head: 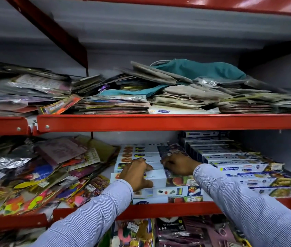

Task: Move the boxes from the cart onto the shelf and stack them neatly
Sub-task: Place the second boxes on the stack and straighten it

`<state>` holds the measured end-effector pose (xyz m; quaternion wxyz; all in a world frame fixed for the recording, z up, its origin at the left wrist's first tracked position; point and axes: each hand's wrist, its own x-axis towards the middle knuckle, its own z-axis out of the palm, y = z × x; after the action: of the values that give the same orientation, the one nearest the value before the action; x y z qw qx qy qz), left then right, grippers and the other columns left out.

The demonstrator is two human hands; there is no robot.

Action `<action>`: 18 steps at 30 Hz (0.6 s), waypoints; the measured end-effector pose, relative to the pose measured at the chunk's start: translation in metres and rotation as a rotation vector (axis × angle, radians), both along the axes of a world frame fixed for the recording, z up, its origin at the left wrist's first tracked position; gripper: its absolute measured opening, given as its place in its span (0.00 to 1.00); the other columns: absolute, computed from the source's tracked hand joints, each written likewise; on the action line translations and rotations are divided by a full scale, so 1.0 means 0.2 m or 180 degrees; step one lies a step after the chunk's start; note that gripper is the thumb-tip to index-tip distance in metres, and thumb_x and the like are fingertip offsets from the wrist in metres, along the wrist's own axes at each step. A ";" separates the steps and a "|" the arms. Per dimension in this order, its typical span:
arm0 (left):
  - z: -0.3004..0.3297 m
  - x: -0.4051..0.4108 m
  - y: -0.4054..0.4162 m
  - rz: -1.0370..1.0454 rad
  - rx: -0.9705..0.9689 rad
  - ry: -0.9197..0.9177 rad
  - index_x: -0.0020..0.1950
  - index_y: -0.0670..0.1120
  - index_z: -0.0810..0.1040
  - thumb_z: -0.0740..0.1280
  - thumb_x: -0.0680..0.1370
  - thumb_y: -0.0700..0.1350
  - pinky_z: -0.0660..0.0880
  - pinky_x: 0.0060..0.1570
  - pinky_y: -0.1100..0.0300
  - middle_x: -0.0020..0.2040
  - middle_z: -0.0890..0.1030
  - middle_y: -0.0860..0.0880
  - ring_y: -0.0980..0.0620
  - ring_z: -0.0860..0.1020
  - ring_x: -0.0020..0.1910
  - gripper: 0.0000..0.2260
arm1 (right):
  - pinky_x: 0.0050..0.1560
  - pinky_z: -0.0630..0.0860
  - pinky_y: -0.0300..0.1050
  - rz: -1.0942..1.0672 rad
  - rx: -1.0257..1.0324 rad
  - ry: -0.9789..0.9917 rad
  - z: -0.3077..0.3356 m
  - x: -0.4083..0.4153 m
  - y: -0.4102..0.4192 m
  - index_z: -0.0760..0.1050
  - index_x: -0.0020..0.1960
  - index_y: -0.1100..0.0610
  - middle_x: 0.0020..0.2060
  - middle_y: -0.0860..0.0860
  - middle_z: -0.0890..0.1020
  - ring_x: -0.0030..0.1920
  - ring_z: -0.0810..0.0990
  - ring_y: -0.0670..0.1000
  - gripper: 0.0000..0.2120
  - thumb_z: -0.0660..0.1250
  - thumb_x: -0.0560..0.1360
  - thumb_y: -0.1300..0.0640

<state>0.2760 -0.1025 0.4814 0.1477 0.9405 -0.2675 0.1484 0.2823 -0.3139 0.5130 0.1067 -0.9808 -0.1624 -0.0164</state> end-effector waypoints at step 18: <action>-0.20 0.00 -0.02 -0.0007 0.0227 -0.0822 0.74 0.51 0.69 0.60 0.83 0.55 0.61 0.72 0.53 0.74 0.71 0.52 0.50 0.64 0.73 0.20 | 0.76 0.63 0.48 0.0020 -0.0103 -0.1223 -0.29 -0.14 -0.03 0.64 0.76 0.55 0.75 0.52 0.69 0.75 0.67 0.53 0.28 0.48 0.83 0.40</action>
<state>0.2750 -0.1058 0.4411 0.0787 0.9179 -0.2905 0.2585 0.2536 -0.3191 0.4557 0.0579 -0.9607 -0.1831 -0.2004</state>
